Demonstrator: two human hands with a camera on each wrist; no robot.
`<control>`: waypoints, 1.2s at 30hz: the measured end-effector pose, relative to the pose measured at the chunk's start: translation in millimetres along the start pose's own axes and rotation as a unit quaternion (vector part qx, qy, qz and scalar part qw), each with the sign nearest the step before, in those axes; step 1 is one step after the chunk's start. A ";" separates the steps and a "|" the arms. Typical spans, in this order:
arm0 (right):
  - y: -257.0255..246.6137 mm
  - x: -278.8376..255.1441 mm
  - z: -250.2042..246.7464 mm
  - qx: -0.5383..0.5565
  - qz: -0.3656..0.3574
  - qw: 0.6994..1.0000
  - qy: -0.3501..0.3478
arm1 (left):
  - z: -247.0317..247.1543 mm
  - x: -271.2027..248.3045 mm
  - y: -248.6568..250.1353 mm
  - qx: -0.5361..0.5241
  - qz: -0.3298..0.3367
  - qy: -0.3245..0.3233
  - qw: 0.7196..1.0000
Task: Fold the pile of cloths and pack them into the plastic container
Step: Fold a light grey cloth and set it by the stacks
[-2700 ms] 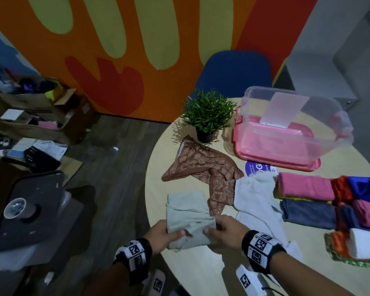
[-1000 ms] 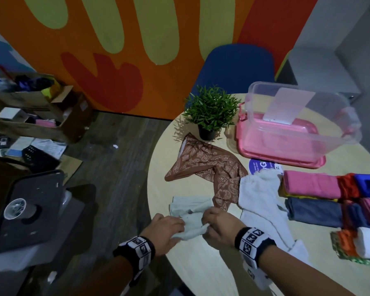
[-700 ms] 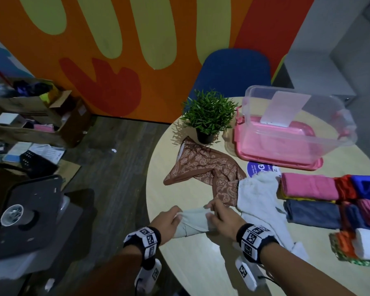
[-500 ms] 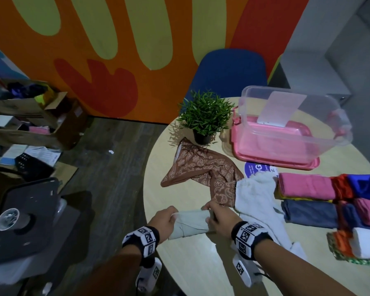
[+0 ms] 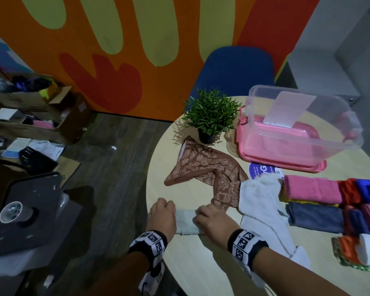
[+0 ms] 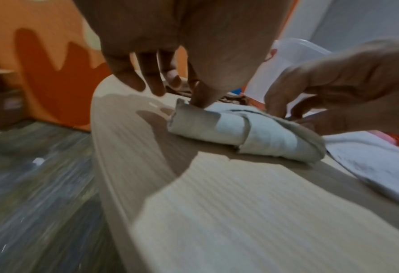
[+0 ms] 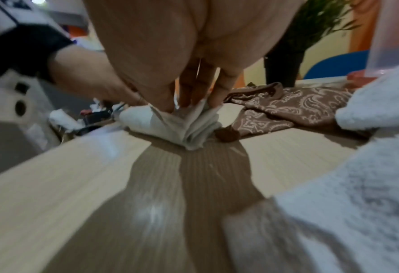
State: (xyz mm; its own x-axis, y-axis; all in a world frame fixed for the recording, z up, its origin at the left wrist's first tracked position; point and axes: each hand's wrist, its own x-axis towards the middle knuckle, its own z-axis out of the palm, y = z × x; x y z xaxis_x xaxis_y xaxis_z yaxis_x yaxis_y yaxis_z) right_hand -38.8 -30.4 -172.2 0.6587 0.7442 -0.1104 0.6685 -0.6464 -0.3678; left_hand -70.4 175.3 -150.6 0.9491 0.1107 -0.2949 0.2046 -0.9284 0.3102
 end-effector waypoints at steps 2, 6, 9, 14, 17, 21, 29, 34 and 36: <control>-1.1 -3.3 5.3 0.001 -0.023 0.999 -0.023 | 0.0 -2.7 5.0 0.058 0.065 0.005 0.996; -4.9 -4.7 8.8 -0.004 0.013 1.000 -0.026 | 9.0 -11.2 11.9 0.069 0.183 -0.038 0.980; -5.4 -6.1 13.0 -0.019 0.016 1.000 -0.017 | 11.3 -10.0 5.5 -0.006 0.143 -0.051 0.988; -10.8 -3.7 8.8 0.035 0.102 0.994 -0.033 | 3.1 -1.2 10.5 -0.043 0.089 -0.075 0.992; -17.6 6.0 -3.4 0.030 0.141 0.984 -0.102 | -3.8 9.9 18.9 0.029 0.114 -0.122 0.986; -31.5 17.5 -32.9 -0.075 0.142 0.970 -0.181 | -8.2 17.2 36.2 0.211 0.139 -0.147 0.956; -12.8 -19.4 -58.5 0.104 0.205 0.966 -0.121 | -21.0 18.9 43.7 -0.021 0.152 -0.187 0.970; 35.6 -86.5 -97.0 0.341 0.289 0.894 0.029 | -39.9 24.1 87.3 -0.327 0.136 -0.231 0.906; 57.7 -117.4 -101.9 0.399 0.342 0.845 0.096 | -29.8 27.3 120.6 -0.429 0.079 -0.231 0.870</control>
State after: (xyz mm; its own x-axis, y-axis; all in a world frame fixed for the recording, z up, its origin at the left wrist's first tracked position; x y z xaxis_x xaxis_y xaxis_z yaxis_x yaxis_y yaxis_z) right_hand -42.5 -172.2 -86.3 0.8922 0.1514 -0.4255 -0.2871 -0.5371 -0.7931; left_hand -12.7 77.0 -94.3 0.8247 -0.3326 -0.4575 0.3717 -0.2909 0.8816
